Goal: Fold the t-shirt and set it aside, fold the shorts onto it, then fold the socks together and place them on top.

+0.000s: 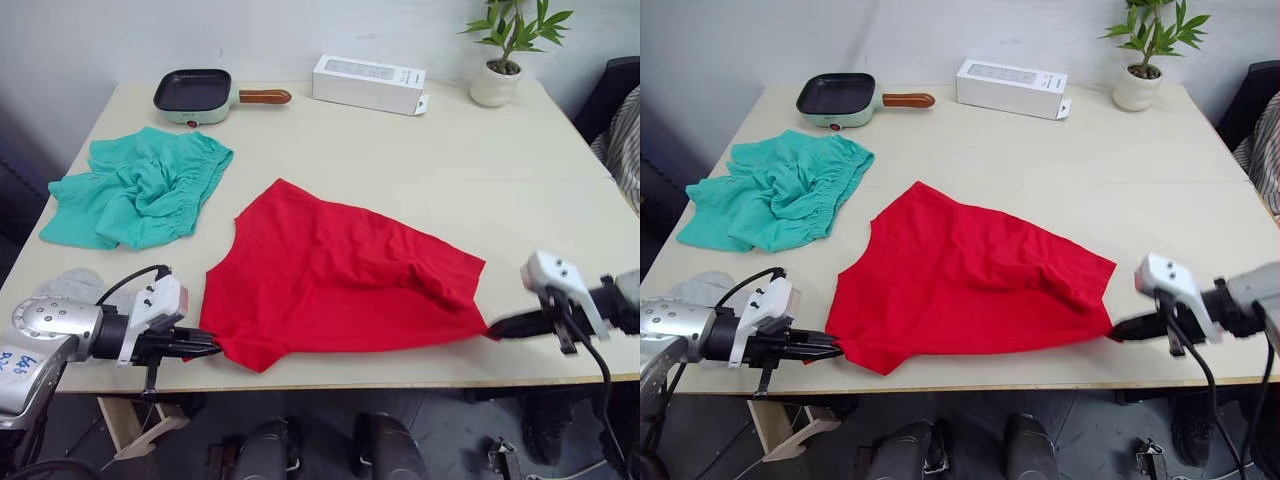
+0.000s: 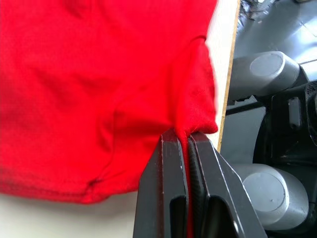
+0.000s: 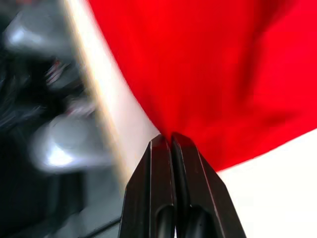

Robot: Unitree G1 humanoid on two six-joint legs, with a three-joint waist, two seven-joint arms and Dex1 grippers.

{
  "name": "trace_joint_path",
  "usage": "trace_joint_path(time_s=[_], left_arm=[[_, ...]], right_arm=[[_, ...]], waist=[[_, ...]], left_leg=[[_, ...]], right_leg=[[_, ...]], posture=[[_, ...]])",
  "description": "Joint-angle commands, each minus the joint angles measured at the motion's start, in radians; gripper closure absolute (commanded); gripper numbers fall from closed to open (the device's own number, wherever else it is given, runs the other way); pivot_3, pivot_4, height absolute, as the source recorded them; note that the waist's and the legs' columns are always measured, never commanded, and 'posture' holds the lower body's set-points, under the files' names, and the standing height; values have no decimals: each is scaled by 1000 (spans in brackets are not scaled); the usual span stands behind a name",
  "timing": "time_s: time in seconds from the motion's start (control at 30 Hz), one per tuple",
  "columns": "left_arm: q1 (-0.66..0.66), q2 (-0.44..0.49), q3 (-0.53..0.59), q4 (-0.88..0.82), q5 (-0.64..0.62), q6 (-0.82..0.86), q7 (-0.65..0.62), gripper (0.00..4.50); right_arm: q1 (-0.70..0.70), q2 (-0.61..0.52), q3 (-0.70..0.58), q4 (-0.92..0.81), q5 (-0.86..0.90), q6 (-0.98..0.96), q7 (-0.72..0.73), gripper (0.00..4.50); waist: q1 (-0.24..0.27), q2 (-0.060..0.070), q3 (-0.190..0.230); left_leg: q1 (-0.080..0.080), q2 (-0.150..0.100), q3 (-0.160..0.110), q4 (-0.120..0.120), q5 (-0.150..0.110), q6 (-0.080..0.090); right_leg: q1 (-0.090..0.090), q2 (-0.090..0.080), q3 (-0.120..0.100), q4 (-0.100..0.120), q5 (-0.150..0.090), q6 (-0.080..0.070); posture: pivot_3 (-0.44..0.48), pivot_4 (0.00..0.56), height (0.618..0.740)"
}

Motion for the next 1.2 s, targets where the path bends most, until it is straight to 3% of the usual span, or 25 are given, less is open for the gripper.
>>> trace_joint_path(time_s=[0.03, 0.17, 0.47, 0.6, 0.73, 0.83, 0.9, 1.03, 1.2], left_arm=[[-85, -19, -11, 47, -12, -18, 8, 4500], [-162, -20, -34, 78, -31, 12, -19, 4500], [-177, 102, -144, 135, 15, 18, -173, 4500], [-271, 72, -205, 182, 36, -4, -195, 4500], [-539, -114, -221, 415, 129, -141, -53, 4500], [-935, -250, -243, 850, 359, -397, 294, 4500], [-1143, -304, -220, 1098, 440, -559, 536, 4500], [-1470, -312, -186, 1401, 517, -875, 808, 4500], [-1716, -274, -211, 1517, 611, -1127, 916, 4500]], right_arm=[[-77, 11, -21, 67, -12, -48, -18, 4458], [-114, -21, 1, 111, -26, -42, 19, 4458], [9, -194, 93, -23, 74, 114, 162, 4458], [-12, -191, 110, -22, 103, 127, 161, 4458], [-252, -18, 111, 217, -25, -37, -9, 4458], [-634, 116, 95, 604, -200, -321, -296, 4458], [-805, 160, 97, 786, -269, -470, -400, 4458], [-1071, 202, 81, 1046, -364, -717, -650, 4458], [-1243, 191, 86, 1165, -459, -990, -818, 4458]], waist=[[3, 0, 0], [12, 0, 0], [15, 0, 0], [17, -1, 1], [23, -1, 1], [22, -3, 3], [21, -4, 4], [18, -5, 4], [1, -5, 4]], left_leg=[[0, 0, 0, 0, 0, 0], [-1, -1, 0, 0, 0, 0], [-3, -1, 4, 1, -1, 8], [-2, 0, 4, 2, -3, 2], [-1, 0, 4, 3, 0, 1], [-3, -2, 5, 5, 4, 3], [-20, -4, 10, 3, 14, 7], [-33, -3, 10, 1, 15, 10], [-35, -4, 10, -2, 5, 13]], right_leg=[[0, 0, 0, 0, 0, 0], [-2, 0, -1, 2, 0, 0], [-2, 1, 0, -1, 0, 1], [-2, 0, 0, -1, 0, 1], [-1, 0, 0, 0, 3, -1], [-4, 0, -1, 3, 8, 1], [-24, 3, -3, 5, 12, 1], [-35, 9, -8, 7, 14, 1], [-38, 8, -24, 3, 14, 2]], posture=[[0, 150, 740], [0, 150, 740], [0, 150, 740], [0, 150, 740], [0, 150, 740], [0, 150, 740], [0, 150, 740], [0, 150, 740], [0, 150, 740]])
